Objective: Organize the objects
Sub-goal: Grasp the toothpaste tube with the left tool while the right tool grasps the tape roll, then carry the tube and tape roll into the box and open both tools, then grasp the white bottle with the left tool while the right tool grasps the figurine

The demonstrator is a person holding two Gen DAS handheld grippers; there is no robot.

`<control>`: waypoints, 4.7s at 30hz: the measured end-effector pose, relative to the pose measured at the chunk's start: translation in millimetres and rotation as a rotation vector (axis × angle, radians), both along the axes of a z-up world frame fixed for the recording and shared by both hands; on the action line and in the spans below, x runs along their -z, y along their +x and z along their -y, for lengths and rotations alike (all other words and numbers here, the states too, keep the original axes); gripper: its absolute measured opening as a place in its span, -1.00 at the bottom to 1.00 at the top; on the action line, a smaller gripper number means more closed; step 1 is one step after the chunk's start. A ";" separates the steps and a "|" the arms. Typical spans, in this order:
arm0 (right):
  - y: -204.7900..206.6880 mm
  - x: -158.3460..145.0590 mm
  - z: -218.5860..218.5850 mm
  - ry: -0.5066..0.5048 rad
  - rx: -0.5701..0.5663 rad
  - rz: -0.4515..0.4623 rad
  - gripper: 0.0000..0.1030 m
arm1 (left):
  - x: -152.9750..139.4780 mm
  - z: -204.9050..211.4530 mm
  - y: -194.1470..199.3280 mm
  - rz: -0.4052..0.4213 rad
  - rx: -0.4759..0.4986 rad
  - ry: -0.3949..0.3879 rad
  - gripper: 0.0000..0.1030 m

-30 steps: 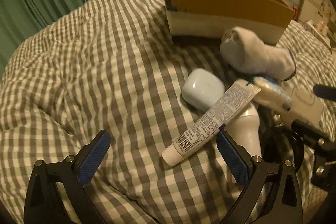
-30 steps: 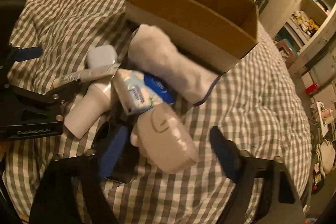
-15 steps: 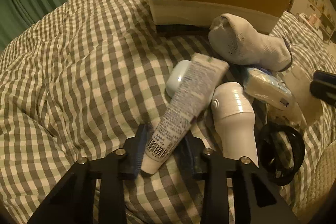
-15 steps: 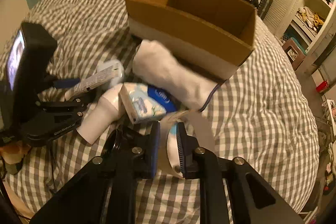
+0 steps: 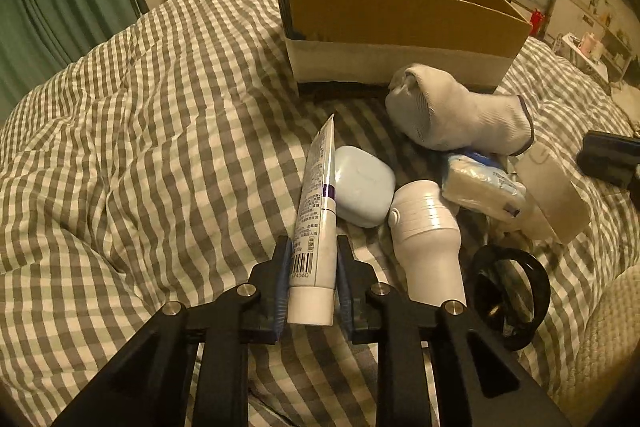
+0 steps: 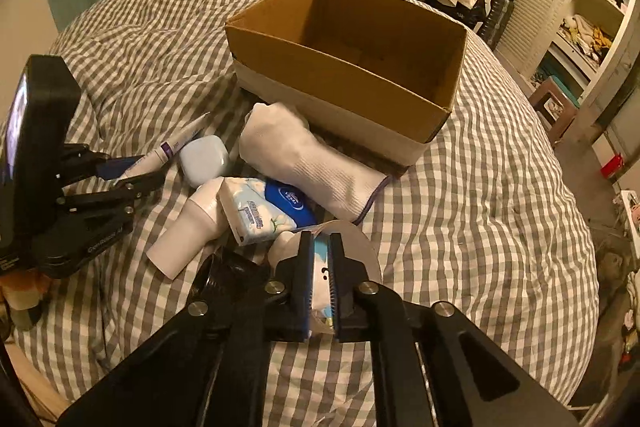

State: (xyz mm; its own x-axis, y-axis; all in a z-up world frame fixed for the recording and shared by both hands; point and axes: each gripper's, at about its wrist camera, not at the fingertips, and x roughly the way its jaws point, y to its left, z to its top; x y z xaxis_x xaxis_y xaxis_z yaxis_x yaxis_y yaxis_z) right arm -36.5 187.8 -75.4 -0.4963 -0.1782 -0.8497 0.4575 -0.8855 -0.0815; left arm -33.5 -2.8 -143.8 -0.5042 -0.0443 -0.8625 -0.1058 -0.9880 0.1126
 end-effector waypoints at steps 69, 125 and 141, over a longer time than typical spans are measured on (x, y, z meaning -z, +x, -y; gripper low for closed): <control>-160.5 -152.8 27.6 -0.343 -0.010 -0.310 -0.91 | -159.9 -18.3 -172.1 -0.277 0.045 0.149 -0.59; -18.7 -24.2 -14.2 -0.104 0.205 -0.143 0.61 | -126.7 58.1 -37.5 -0.306 -0.039 0.064 0.67; -23.1 30.8 -4.3 -0.074 0.094 0.054 0.41 | -10.2 -9.3 -8.8 -0.048 0.030 0.046 0.67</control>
